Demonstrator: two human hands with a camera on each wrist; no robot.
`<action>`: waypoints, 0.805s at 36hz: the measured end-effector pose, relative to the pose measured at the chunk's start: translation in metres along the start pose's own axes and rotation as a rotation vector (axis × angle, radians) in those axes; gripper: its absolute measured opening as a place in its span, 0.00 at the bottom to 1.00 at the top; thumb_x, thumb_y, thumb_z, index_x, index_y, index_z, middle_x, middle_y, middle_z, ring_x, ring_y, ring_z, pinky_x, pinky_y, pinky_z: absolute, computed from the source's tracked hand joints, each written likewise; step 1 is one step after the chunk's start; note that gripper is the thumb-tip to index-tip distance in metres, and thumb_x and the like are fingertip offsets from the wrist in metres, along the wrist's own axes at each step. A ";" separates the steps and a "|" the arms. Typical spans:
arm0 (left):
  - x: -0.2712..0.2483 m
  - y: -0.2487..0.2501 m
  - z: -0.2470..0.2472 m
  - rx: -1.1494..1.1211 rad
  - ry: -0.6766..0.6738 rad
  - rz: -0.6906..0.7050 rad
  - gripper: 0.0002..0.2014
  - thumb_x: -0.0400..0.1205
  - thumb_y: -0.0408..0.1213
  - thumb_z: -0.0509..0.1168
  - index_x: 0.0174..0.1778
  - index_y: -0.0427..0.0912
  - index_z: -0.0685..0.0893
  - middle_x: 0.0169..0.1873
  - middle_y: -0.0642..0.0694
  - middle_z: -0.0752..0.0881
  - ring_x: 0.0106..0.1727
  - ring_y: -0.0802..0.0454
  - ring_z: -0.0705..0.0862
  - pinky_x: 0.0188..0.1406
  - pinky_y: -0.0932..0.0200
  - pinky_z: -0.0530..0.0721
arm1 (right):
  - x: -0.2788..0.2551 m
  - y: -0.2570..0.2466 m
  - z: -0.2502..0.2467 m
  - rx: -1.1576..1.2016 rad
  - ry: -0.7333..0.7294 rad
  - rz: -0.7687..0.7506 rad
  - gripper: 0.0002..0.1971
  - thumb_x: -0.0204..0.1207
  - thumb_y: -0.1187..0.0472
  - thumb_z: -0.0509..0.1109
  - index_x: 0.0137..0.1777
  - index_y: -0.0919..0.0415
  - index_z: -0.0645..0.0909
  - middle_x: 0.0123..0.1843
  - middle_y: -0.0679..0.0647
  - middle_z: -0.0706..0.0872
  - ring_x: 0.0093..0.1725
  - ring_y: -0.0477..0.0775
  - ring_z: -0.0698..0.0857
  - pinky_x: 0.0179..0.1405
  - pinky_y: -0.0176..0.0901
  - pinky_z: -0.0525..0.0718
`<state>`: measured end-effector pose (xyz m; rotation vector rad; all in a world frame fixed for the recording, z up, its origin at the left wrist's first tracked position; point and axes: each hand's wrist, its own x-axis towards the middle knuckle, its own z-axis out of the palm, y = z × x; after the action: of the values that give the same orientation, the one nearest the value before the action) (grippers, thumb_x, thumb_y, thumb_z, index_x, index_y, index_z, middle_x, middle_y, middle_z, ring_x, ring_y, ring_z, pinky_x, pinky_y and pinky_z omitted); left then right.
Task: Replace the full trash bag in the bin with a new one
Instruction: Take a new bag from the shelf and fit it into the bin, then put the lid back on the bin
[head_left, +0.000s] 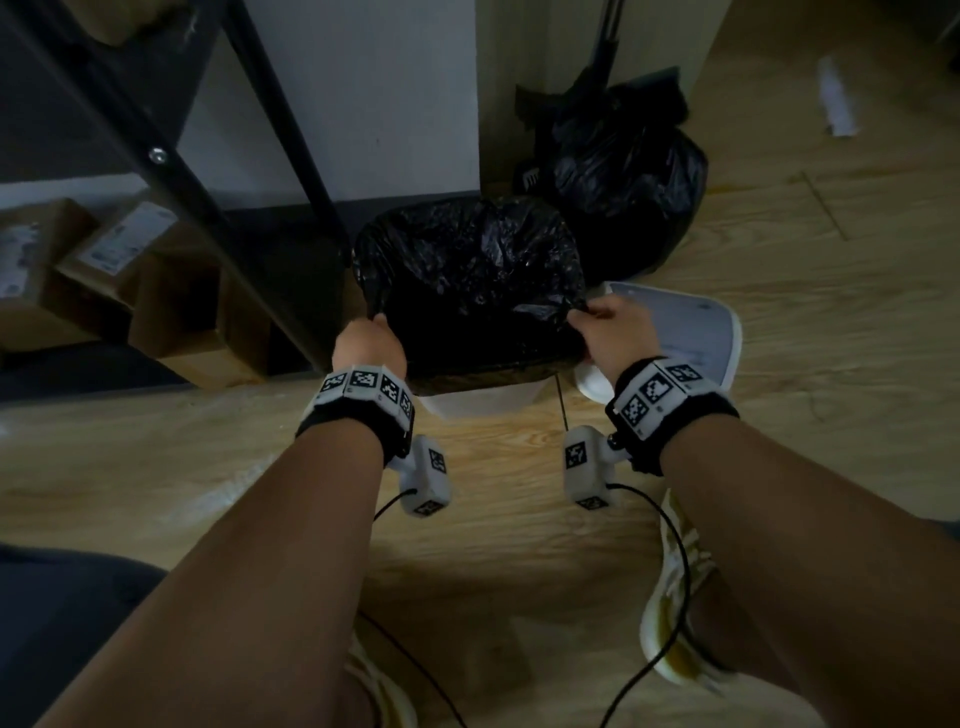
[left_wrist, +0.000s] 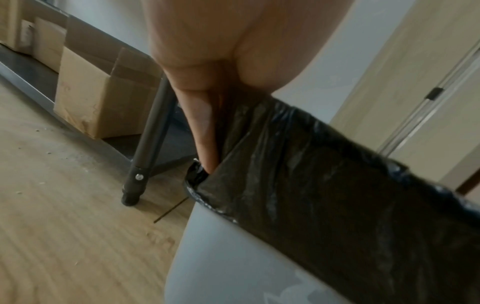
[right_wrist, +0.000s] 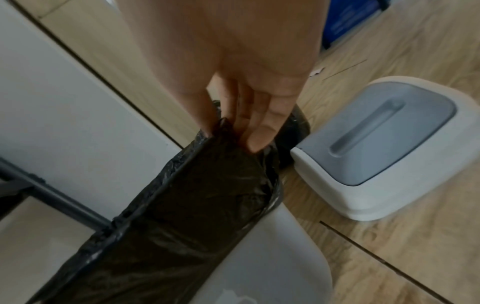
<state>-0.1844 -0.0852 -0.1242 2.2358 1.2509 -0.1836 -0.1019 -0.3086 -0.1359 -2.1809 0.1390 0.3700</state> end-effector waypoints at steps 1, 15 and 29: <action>0.004 -0.001 -0.001 0.005 -0.004 0.008 0.24 0.90 0.44 0.48 0.61 0.26 0.80 0.60 0.29 0.83 0.61 0.33 0.82 0.51 0.49 0.77 | 0.001 -0.001 0.002 -0.003 -0.003 -0.015 0.17 0.78 0.53 0.70 0.63 0.61 0.82 0.57 0.58 0.88 0.58 0.59 0.86 0.62 0.52 0.84; 0.001 0.038 -0.012 0.044 0.222 0.343 0.24 0.87 0.43 0.52 0.78 0.35 0.67 0.76 0.34 0.70 0.75 0.35 0.70 0.76 0.43 0.68 | 0.010 0.002 -0.013 0.075 0.077 0.068 0.19 0.76 0.48 0.62 0.55 0.61 0.85 0.42 0.57 0.83 0.47 0.64 0.86 0.57 0.61 0.86; -0.082 0.148 0.065 0.090 -0.023 0.819 0.23 0.86 0.37 0.54 0.79 0.41 0.67 0.77 0.40 0.69 0.76 0.41 0.69 0.75 0.51 0.69 | 0.015 0.071 -0.104 -0.066 0.155 0.276 0.22 0.79 0.57 0.65 0.72 0.59 0.76 0.64 0.63 0.85 0.62 0.65 0.84 0.64 0.58 0.83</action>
<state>-0.0989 -0.2404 -0.0873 2.6144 0.2437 0.0540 -0.0821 -0.4337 -0.1372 -2.2592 0.5239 0.3629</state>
